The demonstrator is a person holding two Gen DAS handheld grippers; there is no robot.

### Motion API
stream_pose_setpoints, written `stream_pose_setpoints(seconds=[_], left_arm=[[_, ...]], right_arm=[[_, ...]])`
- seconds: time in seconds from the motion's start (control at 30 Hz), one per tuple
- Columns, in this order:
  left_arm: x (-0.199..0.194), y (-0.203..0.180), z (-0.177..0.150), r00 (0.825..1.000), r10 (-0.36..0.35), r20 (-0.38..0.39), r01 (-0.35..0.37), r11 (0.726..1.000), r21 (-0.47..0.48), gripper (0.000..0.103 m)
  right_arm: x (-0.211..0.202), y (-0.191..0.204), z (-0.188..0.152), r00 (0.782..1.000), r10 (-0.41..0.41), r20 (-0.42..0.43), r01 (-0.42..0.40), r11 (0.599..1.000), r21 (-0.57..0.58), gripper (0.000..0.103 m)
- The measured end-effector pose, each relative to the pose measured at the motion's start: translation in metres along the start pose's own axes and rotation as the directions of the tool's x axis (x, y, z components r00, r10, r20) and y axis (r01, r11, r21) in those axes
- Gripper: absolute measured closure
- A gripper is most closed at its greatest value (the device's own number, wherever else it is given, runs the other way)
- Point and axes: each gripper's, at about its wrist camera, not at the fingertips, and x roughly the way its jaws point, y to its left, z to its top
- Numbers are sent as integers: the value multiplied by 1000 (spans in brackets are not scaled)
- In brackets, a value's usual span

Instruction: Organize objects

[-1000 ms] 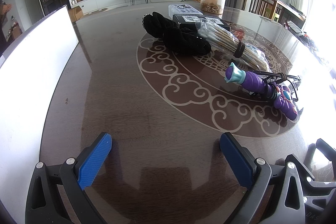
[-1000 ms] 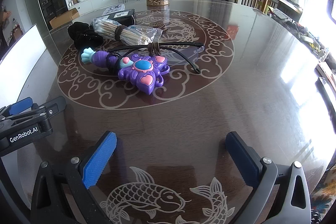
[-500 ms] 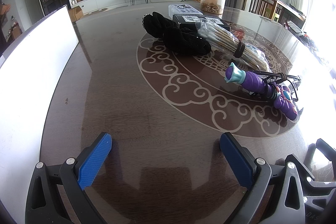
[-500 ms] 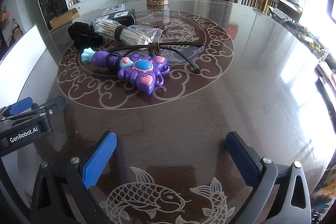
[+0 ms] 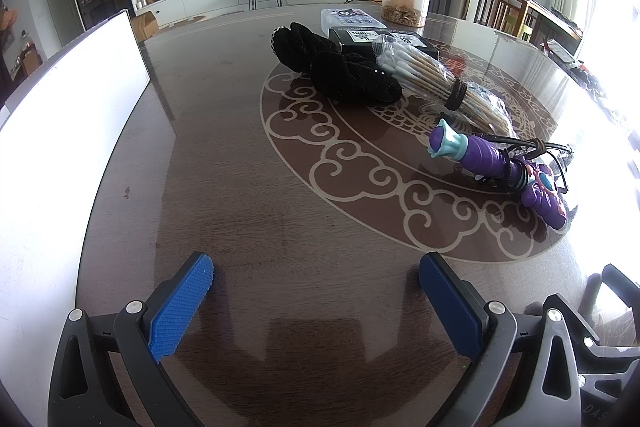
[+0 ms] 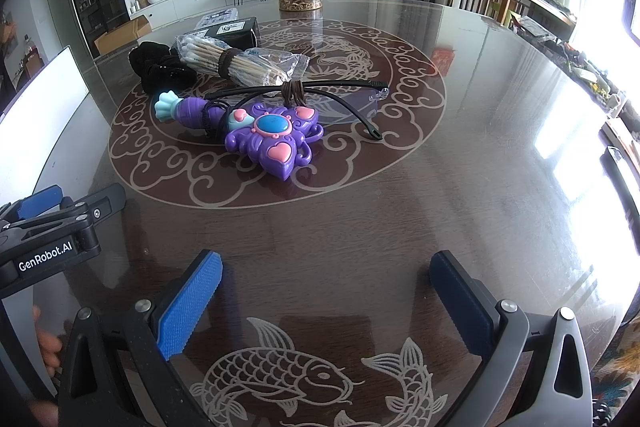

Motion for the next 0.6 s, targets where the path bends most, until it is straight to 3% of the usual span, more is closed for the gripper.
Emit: stream_pose_setpoints(seconds=[0.3,0.43,0.6], left_arm=[[-6,4,-6,998,-43,-48,46,997,60,0],[-13,12,-15,996,-77,-42,81,991,106,0],[-15,12,-19,997,-73,-34,76,992,103,0]], right_arm=[[0,0,0,1000,0,0,0,1000,0,0],[1,0,0,1000,0,0,0,1000,0,0],[1,0,0,1000,0,0,0,1000,0,0]])
